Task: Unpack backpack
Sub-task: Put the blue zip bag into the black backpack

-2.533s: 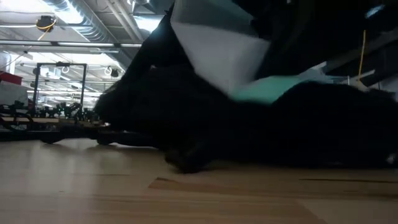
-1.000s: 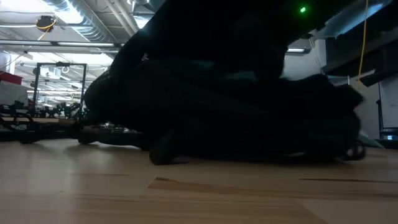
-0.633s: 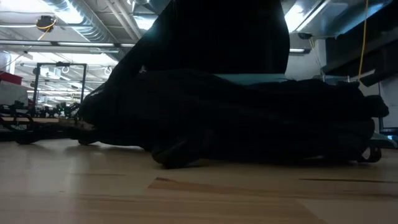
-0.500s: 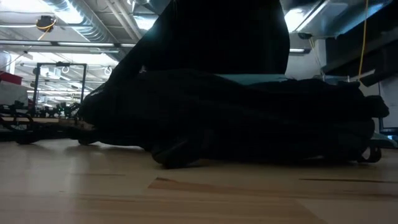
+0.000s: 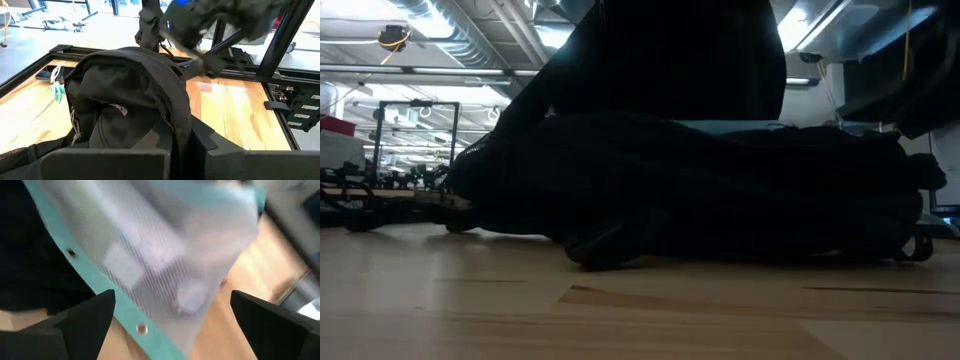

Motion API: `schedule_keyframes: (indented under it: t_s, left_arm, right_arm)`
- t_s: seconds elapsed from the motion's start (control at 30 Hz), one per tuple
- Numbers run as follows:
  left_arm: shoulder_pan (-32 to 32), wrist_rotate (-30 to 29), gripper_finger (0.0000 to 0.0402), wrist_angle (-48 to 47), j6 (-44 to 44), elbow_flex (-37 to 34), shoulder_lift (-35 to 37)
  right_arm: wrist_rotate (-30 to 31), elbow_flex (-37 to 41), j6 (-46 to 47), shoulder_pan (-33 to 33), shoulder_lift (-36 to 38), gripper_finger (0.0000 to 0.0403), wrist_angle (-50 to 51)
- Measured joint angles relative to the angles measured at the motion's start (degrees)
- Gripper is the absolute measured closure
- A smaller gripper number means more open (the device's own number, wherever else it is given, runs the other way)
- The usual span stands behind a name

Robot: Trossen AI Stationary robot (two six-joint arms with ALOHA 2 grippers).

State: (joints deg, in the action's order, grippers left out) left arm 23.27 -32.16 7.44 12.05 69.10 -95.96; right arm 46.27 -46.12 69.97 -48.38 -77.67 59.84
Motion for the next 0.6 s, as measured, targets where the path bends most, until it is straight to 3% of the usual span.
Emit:
schedule_keyframes:
  t_s: [0.2,0.4,0.6]
  left_arm:
    - [-0.04,-0.01,0.0396,0.04,-0.02,0.0,0.0]
    - [-0.07,-0.02,0.0396,0.01,-0.02,0.0,0.0]
    - [-0.09,-0.02,0.0396,-0.42,0.03,0.0,0.0]
  right_arm:
    - [-0.72,18.56,2.25,0.02,13.71,0.0042,-19.29]
    - [1.63,32.21,8.95,0.04,26.7,0.0042,-26.79]
    - [1.57,38.8,5.89,0.04,30.4,0.0043,-38.92]
